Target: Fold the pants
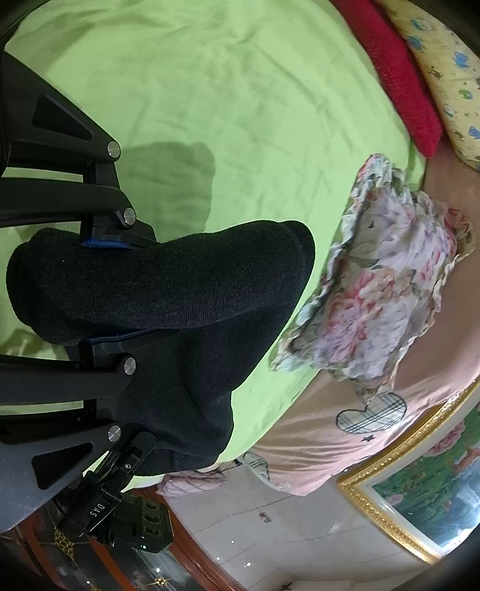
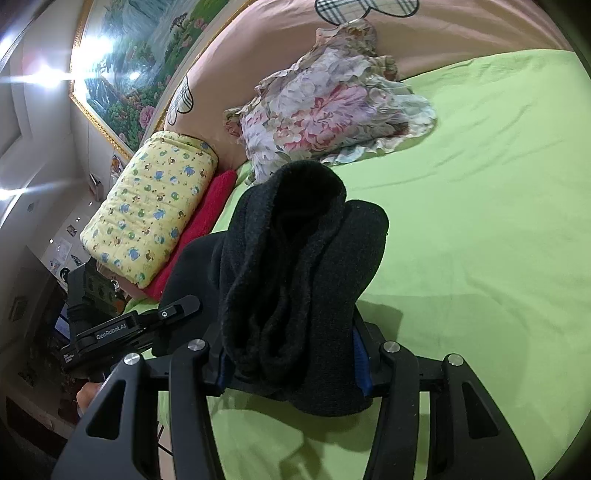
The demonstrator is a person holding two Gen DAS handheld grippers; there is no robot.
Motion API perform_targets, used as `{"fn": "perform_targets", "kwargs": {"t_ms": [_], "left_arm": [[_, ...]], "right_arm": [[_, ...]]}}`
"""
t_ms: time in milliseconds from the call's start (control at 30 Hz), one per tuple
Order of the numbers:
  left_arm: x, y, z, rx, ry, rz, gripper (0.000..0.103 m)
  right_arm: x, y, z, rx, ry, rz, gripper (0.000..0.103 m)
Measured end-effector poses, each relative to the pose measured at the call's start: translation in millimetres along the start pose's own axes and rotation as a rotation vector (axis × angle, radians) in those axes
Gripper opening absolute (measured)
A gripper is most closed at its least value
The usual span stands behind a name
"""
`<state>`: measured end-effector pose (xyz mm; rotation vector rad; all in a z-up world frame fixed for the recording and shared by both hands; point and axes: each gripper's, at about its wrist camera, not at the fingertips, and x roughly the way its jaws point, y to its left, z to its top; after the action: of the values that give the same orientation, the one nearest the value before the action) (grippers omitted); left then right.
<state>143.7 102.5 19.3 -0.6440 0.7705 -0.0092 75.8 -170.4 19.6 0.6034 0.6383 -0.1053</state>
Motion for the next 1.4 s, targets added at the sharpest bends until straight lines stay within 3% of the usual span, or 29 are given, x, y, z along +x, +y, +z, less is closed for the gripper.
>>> {"fn": "perform_targets", "kwargs": {"t_ms": [367,600,933,1033,1100,1400], "left_arm": [[26,26,37,-0.024,-0.017,0.051,0.032],[43,43,38,-0.042,0.000,0.080,0.033],[57,65,29,-0.041,0.010,0.112,0.067],[65,69,28,-0.034,0.021,0.111,0.069],[70,70,28,-0.028,0.022,0.111,0.073],[55,65,23,-0.016,0.014,0.129,0.078]], "right_arm": [[53,-1,35,-0.043,0.035,-0.014,0.052],[78,-10,40,-0.025,0.067,-0.022,0.053],[81,-37,37,-0.004,0.089,-0.070,0.066],[82,-51,39,0.001,0.076,-0.100,0.070],[84,-62,41,0.021,0.064,-0.117,0.079],[78,-65,40,-0.002,0.065,-0.149,0.080]]}}
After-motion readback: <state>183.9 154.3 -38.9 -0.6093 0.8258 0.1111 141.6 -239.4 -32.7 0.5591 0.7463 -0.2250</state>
